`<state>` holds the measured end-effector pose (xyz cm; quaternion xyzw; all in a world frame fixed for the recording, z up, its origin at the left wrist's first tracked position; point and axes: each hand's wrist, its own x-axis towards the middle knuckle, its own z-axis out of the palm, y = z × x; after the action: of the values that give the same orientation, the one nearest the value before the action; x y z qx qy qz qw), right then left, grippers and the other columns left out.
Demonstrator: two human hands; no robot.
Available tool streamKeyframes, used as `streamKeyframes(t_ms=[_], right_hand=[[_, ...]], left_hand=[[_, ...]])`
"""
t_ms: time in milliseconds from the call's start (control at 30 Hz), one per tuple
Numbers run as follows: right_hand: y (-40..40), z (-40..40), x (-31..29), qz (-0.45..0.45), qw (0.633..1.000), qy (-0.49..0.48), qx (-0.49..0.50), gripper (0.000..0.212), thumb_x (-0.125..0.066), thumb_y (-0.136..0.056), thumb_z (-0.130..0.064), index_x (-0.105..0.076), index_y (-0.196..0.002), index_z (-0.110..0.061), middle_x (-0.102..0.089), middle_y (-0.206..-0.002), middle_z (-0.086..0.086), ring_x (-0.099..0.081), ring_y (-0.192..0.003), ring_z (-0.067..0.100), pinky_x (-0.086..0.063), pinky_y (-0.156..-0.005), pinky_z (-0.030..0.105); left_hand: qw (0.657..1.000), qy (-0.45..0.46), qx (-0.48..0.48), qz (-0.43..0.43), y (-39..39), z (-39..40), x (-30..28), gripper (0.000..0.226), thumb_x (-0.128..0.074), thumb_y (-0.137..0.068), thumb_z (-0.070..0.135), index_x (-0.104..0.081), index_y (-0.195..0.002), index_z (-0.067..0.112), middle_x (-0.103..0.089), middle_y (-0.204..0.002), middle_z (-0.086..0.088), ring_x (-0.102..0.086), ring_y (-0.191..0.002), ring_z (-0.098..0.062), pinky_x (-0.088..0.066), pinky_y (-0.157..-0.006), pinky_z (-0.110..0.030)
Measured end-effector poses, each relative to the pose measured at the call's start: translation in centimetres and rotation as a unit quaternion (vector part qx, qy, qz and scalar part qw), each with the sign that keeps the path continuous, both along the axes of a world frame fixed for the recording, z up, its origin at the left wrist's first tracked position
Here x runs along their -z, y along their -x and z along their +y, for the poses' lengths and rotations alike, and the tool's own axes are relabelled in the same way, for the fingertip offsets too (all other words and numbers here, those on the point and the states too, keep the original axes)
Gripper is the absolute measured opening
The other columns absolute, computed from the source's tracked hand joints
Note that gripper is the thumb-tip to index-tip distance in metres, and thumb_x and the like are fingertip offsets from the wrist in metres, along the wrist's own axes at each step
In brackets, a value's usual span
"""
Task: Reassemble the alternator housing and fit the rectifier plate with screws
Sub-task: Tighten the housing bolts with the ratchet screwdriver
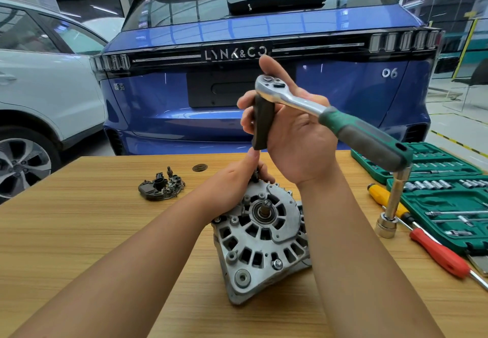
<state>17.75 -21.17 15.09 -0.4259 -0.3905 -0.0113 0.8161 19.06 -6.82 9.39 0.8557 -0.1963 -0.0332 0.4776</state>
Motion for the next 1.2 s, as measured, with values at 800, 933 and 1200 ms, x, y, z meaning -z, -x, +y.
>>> streamKeyframes(t_ms=[800, 933, 1200], right_hand=[[2.8, 1.9, -2.3, 0.074, 0.958, -0.005, 0.277, 0.005, -0.064, -0.098, -0.017, -0.069, -0.098, -0.018, -0.062, -0.072, -0.003, -0.056, -0.063, 0.008, -0.048, -0.061, 0.022], [2.7, 0.1, -2.8, 0.152, 0.976, 0.035, 0.154, 0.016, -0.054, -0.102, -0.028, -0.064, -0.098, -0.017, -0.063, -0.073, -0.002, -0.050, -0.067, 0.013, -0.039, -0.070, 0.029], [2.4, -0.1, -2.6, 0.185, 0.978, -0.096, -0.001, 0.022, -0.062, -0.076, -0.004, -0.052, -0.089, -0.018, -0.055, -0.076, -0.002, -0.053, -0.070, 0.013, -0.040, -0.077, 0.027]], left_hand=[[0.998, -0.064, 0.007, -0.024, -0.1, 0.1, 0.0, 0.062, -0.013, -0.097, 0.073, -0.066, -0.104, 0.042, -0.059, -0.099, 0.030, -0.050, -0.082, 0.029, -0.032, -0.076, -0.014], [0.998, -0.058, 0.004, -0.016, -0.2, 0.1, -0.1, 0.073, -0.013, -0.095, 0.077, -0.071, -0.099, 0.033, -0.071, -0.103, 0.010, -0.066, -0.101, -0.006, -0.048, -0.099, -0.042], [0.999, -0.031, -0.012, 0.010, -0.2, 0.2, 0.0, 0.076, -0.012, -0.095, 0.078, -0.074, -0.095, 0.035, -0.075, -0.096, 0.008, -0.070, -0.093, -0.013, -0.052, -0.097, -0.039]])
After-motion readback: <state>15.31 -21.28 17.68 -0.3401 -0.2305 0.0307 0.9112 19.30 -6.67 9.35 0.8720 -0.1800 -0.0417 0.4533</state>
